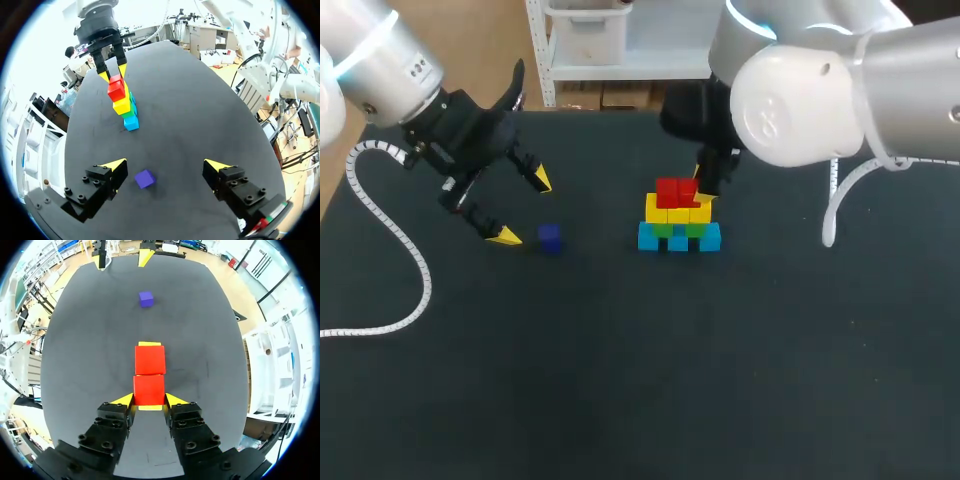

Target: Place the blue cubes, place green cubes on the blue cubes, place the yellow cubes on the green cubes, then place the red cubes on the yellow cubes, and place purple cube on the red cubes.

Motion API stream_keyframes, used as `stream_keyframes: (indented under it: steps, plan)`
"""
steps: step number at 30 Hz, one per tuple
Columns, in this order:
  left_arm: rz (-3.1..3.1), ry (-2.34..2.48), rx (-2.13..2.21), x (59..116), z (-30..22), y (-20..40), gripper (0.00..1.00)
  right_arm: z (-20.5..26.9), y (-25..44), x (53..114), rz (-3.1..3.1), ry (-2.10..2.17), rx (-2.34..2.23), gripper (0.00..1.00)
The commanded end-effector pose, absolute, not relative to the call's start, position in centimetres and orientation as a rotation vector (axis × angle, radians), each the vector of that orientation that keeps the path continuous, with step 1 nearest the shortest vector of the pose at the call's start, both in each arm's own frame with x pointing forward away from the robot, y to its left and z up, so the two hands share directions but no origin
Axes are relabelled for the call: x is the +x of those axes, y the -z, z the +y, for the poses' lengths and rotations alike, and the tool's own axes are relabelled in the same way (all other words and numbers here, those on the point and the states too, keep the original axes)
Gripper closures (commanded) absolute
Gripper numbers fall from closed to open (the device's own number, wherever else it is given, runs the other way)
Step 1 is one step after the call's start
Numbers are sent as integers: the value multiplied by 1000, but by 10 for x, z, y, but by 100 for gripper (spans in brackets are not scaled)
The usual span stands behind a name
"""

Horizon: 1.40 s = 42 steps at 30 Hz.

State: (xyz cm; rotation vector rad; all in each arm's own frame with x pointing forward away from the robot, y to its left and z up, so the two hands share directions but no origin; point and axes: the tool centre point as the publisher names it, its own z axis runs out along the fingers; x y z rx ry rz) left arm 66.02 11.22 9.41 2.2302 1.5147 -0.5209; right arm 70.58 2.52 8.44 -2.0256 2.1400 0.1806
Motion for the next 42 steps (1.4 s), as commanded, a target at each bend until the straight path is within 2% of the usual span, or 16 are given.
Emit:
stream_keyframes:
  steps: [1, 5, 11, 14, 15, 16, 18, 20, 37, 42]
  plan:
    - [1509, 519, 2228, 660, 113, -93, 0, 25, -84, 707, 2147, -184, -2025, 100]
    - [1509, 519, 2228, 660, 113, -93, 0, 26, -83, 708, 2146, -191, -2026, 100]
    - [1509, 519, 2228, 660, 113, -93, 0, 27, -82, 709, 2143, -194, -2028, 94]
    - [1509, 519, 2228, 660, 113, -93, 0, 27, -82, 710, 2143, -195, -2029, 80]
    - [1509, 519, 2228, 660, 113, -93, 0, 27, -82, 710, 2143, -195, -2029, 74]
    - [1509, 519, 2228, 660, 113, -93, 0, 27, -82, 710, 2143, -196, -2029, 62]
    - [1509, 519, 2228, 660, 113, -93, 0, 27, -82, 710, 2142, -197, -2030, 52]
    - [1509, 519, 2228, 660, 113, -93, 0, 27, -82, 710, 2141, -199, -2032, 0]
    - [1509, 519, 2228, 660, 113, -93, 0, 17, -95, 710, 2135, -226, -1985, 0]
    - [1509, 519, 2228, 660, 113, -93, 0, 0, -108, 705, 2027, -376, -1833, 0]
